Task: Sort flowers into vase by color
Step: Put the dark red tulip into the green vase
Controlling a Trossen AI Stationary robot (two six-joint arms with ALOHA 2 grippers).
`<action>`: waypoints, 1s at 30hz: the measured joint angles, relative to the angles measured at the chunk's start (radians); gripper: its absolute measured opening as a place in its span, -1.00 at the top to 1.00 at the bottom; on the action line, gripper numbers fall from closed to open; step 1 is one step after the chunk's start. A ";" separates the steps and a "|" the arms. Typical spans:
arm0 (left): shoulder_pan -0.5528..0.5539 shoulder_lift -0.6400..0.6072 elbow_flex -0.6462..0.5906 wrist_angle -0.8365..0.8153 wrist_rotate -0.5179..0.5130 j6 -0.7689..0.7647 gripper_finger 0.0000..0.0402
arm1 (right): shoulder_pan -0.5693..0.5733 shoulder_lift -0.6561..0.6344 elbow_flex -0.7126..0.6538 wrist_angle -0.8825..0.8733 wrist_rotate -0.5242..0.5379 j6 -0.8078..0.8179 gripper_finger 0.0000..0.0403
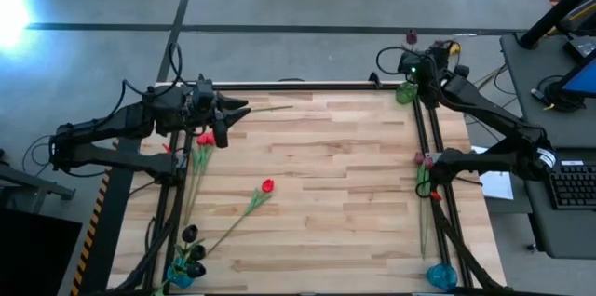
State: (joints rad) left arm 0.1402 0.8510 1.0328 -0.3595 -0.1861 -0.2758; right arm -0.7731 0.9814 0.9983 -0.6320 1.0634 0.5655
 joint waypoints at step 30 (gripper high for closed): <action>0.000 0.014 -0.001 -0.040 0.013 0.005 0.47 | -0.067 0.002 0.088 -0.074 -0.262 -0.019 -0.02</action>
State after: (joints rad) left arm 0.1406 0.8646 1.0321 -0.3995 -0.1730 -0.2710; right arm -0.8402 0.9829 1.0861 -0.7057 0.8015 0.5467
